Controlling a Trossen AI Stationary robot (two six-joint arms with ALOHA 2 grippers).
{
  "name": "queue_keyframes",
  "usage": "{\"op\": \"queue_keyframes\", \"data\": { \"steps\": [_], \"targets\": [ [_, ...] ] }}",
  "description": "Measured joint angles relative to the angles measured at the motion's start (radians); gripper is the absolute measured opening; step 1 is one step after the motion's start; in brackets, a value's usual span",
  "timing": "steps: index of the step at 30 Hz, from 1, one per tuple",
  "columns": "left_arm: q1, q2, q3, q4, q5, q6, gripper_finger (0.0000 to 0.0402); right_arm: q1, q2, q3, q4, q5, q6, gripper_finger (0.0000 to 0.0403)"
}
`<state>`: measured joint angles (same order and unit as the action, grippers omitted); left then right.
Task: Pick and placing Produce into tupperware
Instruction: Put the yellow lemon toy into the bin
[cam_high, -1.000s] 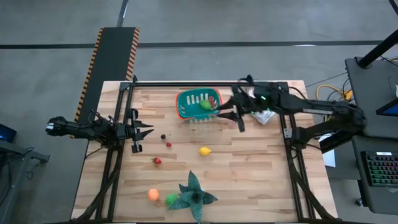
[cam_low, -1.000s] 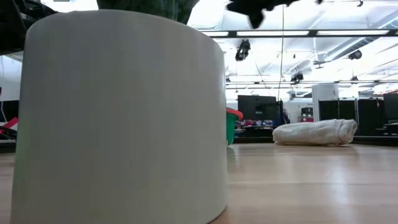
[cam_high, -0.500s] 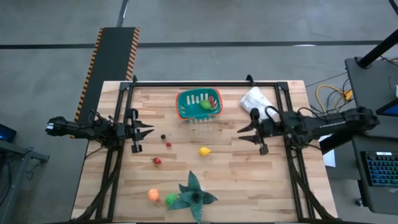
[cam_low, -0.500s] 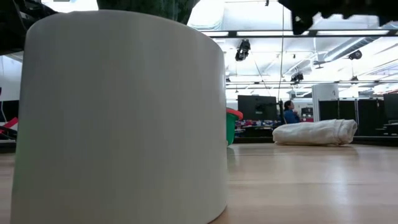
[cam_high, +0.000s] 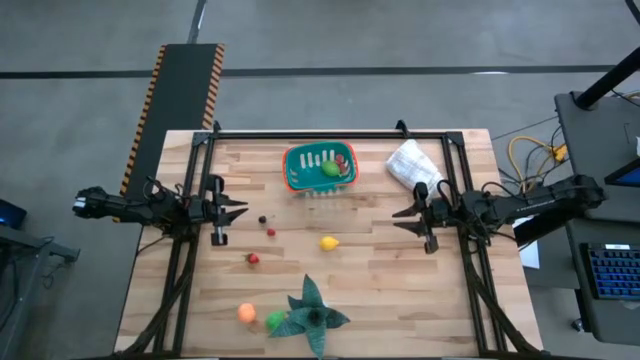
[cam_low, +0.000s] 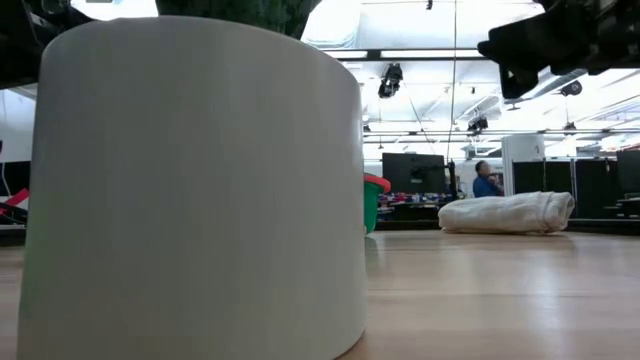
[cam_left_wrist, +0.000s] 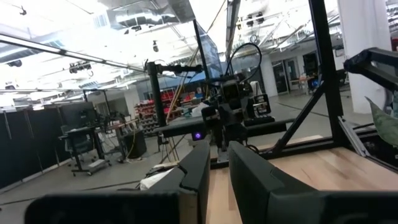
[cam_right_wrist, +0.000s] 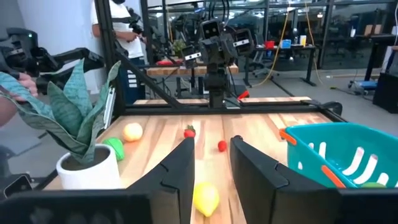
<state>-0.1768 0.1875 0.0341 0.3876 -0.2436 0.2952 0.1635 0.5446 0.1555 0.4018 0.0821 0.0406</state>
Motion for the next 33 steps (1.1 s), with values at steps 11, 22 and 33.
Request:
{"op": "queue_keyframes", "data": {
  "steps": [11,22,33],
  "targets": [
    [0.000,0.000,0.000,-0.003,0.000,0.000,0.0046,0.000,0.087,0.017,-0.003,0.024,-0.032,0.0150],
    [0.000,0.000,0.000,-0.003,0.000,0.000,0.0046,0.000,0.413,0.144,-0.114,0.112,0.087,0.0326],
    [0.000,0.001,0.000,-0.003,0.000,-0.001,0.0046,0.000,0.863,0.284,-0.012,0.102,0.062,0.0339]
  ]
}}
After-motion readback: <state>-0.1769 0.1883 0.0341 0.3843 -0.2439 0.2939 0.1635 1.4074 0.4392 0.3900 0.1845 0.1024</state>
